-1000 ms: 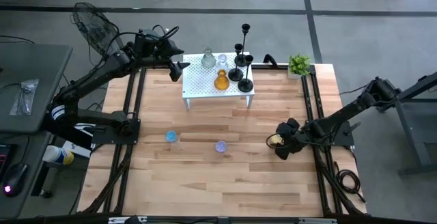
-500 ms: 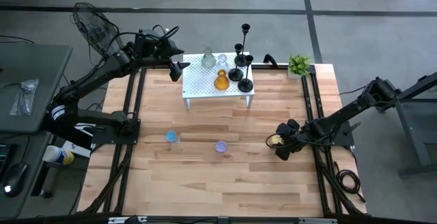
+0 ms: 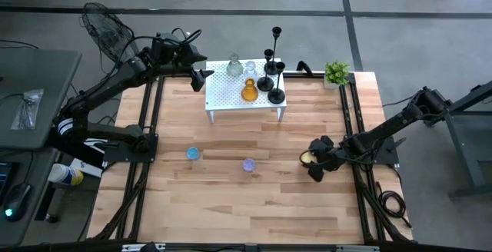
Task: Pick & Place candle stick holders
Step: Put the yellow scented candle on the shelf
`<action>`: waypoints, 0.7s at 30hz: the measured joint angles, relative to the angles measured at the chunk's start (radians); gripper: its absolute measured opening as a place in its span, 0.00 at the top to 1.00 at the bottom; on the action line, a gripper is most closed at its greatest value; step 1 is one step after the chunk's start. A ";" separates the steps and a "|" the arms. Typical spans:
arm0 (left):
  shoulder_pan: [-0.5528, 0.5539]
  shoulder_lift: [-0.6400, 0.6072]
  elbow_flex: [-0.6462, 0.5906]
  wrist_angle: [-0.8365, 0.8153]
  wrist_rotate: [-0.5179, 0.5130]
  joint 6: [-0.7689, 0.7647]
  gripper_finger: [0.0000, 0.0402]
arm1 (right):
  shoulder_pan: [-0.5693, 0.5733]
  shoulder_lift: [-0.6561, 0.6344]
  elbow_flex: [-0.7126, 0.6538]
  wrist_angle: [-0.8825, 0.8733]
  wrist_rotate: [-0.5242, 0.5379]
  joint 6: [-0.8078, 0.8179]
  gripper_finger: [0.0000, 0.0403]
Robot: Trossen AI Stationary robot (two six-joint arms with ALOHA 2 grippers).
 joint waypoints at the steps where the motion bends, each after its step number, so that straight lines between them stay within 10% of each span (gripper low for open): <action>1: 0.000 0.000 0.000 0.000 0.000 0.000 0.27 | 0.000 0.000 0.000 0.013 -0.001 0.000 0.42; 12: 0.000 0.000 0.000 0.000 0.036 -0.001 0.27 | -0.012 0.000 0.113 0.044 -0.024 -0.140 0.42; 21: 0.000 0.000 0.000 0.001 0.259 -0.007 0.27 | -0.123 0.000 0.299 0.044 -0.031 -0.357 0.42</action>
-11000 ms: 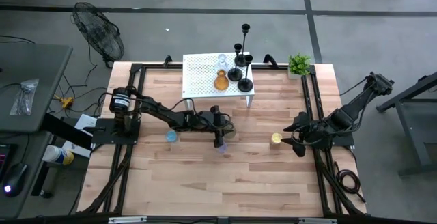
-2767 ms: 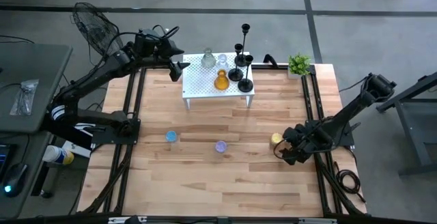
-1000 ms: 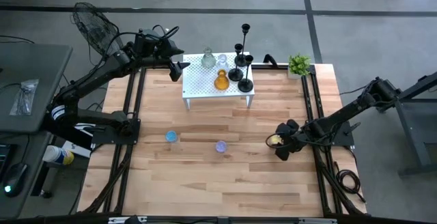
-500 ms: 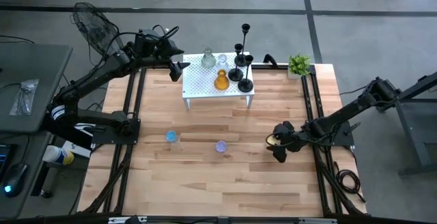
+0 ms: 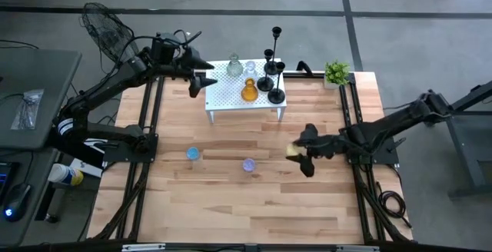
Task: Pick & Place candle stick holders
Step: Put the yellow scented candle on the shelf
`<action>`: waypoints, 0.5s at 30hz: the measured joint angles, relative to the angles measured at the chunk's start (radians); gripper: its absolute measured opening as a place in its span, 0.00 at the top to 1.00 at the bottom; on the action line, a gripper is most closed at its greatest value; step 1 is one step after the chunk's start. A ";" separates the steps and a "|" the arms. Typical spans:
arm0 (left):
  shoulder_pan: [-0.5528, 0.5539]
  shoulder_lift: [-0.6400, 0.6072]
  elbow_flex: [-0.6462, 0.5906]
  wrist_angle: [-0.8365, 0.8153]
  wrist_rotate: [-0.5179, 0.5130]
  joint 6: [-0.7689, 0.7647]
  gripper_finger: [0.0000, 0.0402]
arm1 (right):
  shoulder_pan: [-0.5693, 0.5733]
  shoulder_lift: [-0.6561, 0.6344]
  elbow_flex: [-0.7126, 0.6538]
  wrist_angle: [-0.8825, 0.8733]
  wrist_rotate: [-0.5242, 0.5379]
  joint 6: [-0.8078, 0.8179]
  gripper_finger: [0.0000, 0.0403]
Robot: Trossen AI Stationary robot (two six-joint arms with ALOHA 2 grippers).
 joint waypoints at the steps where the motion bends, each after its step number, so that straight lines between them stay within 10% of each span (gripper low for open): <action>1: 0.000 0.000 0.000 0.000 0.029 -0.003 0.27 | -0.013 0.000 0.019 0.000 -0.001 -0.024 0.42; 15: -0.076 0.001 0.000 0.009 0.182 -0.327 0.27 | -0.150 0.014 0.236 -0.002 -0.045 -0.245 0.42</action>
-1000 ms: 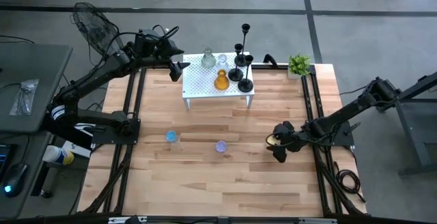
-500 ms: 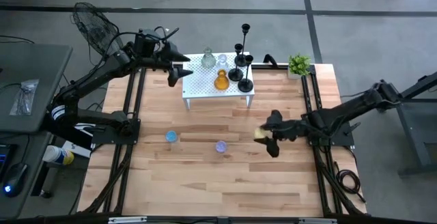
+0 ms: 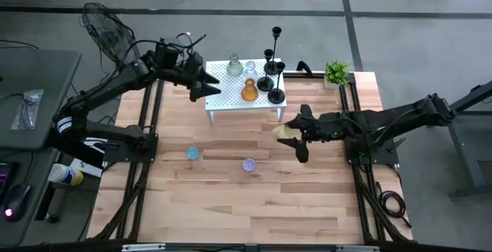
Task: Pick & Place candle stick holders
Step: Put the yellow scented candle on the shelf
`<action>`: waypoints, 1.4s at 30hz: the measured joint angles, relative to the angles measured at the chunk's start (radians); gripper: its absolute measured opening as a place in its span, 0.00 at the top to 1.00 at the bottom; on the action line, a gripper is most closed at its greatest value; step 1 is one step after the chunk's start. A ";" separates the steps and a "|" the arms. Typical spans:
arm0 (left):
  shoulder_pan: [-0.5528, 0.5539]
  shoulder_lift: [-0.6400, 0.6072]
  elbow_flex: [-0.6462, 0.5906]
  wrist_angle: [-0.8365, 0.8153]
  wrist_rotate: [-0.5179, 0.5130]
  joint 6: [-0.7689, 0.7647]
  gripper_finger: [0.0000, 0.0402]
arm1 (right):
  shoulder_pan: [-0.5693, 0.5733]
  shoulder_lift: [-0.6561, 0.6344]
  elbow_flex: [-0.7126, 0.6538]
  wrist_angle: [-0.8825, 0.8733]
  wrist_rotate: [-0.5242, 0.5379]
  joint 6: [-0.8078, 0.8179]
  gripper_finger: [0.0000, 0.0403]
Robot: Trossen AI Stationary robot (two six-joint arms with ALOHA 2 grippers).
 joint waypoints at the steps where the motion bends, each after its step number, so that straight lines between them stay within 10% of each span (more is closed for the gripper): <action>1: -0.011 0.001 0.000 0.000 0.008 -0.078 0.27 | -0.005 0.009 0.014 0.000 0.000 -0.012 0.42; 7: -0.069 0.029 0.000 -0.003 0.026 -0.598 0.27 | -0.037 0.119 0.100 -0.004 -0.002 -0.119 0.43; 13: -0.146 0.071 0.000 0.055 0.054 -0.780 0.27 | -0.076 0.245 0.190 -0.001 -0.003 -0.177 0.43; 42: -0.273 0.237 0.000 0.244 -0.029 -0.987 0.27 | -0.207 0.408 0.341 0.004 -0.094 -0.183 0.42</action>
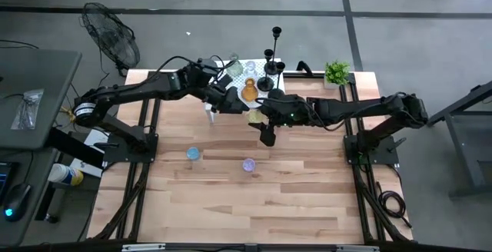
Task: Pick & Place candle stick holders
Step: Put the yellow scented candle on the shelf
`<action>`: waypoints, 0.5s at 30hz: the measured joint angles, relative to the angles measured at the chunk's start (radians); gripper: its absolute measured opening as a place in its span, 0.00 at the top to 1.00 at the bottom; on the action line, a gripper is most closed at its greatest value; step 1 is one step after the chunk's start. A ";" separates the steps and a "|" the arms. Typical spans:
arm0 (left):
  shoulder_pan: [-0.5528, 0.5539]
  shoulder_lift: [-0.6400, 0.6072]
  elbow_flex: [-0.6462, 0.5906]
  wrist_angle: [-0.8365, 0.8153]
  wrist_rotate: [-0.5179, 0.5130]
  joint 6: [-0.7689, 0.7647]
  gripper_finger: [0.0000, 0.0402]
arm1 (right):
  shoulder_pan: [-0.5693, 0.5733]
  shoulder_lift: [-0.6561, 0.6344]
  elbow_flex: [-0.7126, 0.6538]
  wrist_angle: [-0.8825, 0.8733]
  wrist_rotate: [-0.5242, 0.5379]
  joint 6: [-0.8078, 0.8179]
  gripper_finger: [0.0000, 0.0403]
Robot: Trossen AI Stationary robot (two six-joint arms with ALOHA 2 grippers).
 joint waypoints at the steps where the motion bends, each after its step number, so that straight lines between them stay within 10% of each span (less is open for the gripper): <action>1: 0.000 0.000 0.000 0.001 -0.007 -0.007 0.27 | -0.003 -0.001 0.000 0.000 0.000 -0.001 0.42; 15: 0.000 0.000 0.000 0.000 -0.032 -0.017 0.27 | -0.030 0.015 0.000 0.055 -0.042 -0.048 0.41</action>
